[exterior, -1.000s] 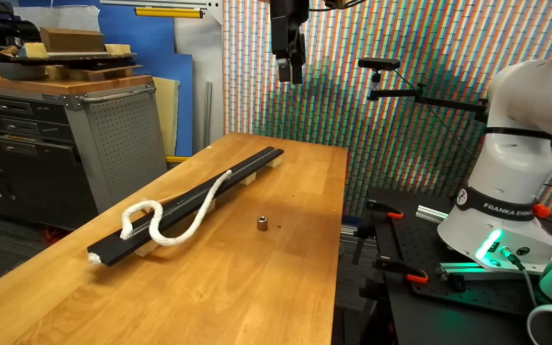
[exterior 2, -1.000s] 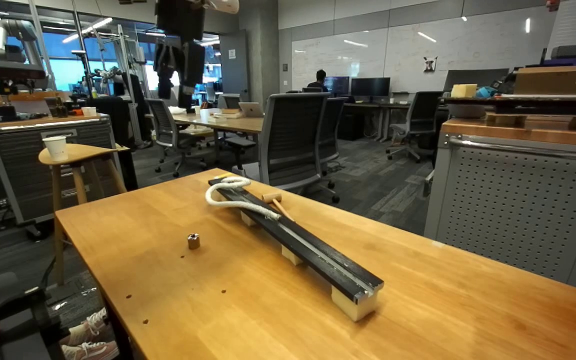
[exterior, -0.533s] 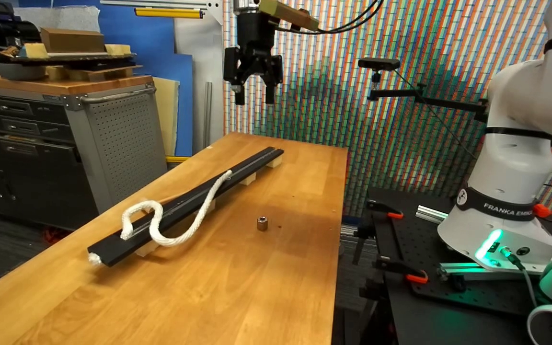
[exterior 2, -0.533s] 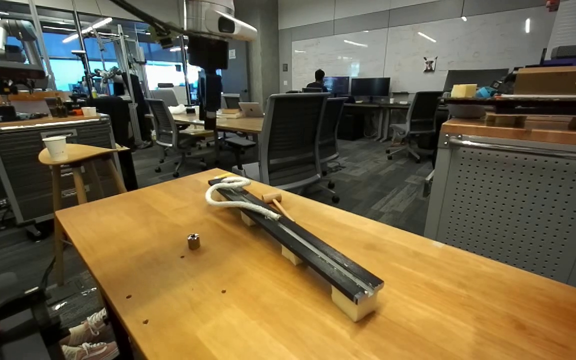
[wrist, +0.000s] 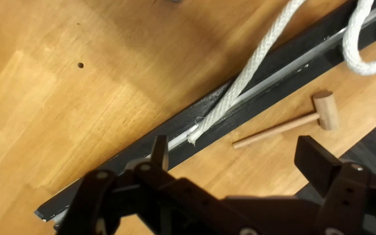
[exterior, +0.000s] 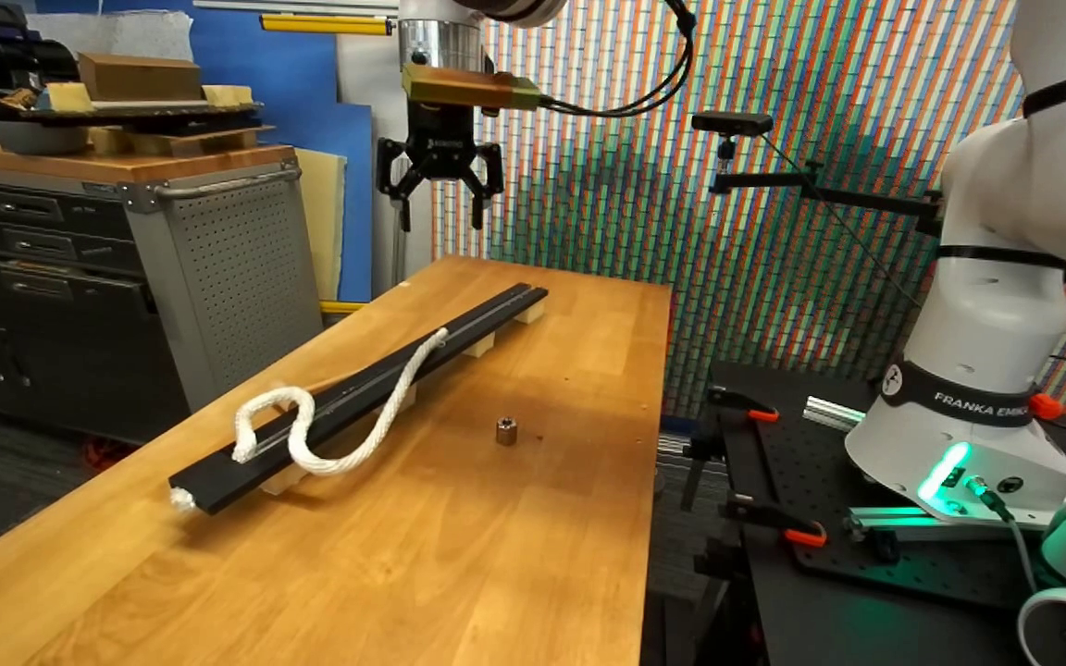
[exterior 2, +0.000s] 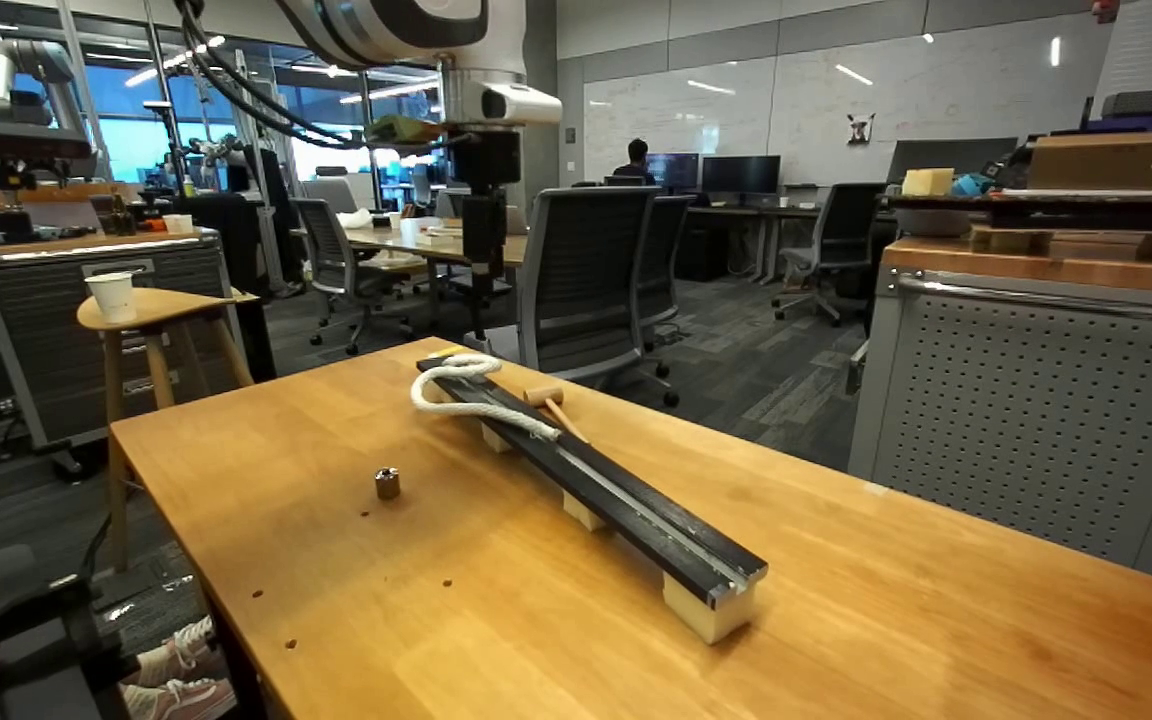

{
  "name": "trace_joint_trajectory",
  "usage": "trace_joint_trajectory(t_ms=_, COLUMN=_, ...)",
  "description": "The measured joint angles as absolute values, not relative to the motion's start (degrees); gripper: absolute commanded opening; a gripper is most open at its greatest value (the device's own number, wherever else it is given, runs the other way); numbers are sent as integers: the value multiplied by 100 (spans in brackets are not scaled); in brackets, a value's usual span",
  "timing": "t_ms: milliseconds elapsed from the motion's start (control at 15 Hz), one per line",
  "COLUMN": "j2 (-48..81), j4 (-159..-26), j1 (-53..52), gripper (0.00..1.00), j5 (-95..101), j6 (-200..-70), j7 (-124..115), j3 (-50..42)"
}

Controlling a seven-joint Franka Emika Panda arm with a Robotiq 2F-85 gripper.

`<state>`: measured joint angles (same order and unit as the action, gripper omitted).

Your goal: Put the rope in the groove on the object

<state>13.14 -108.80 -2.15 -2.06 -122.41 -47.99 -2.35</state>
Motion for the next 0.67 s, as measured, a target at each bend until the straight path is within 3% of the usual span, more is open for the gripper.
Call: trace_joint_trajectory(t_ms=667, j2=2416, j4=-10170, j1=-218, gripper=100, j5=-175, j6=-12532, j7=-6396, j3=-476)
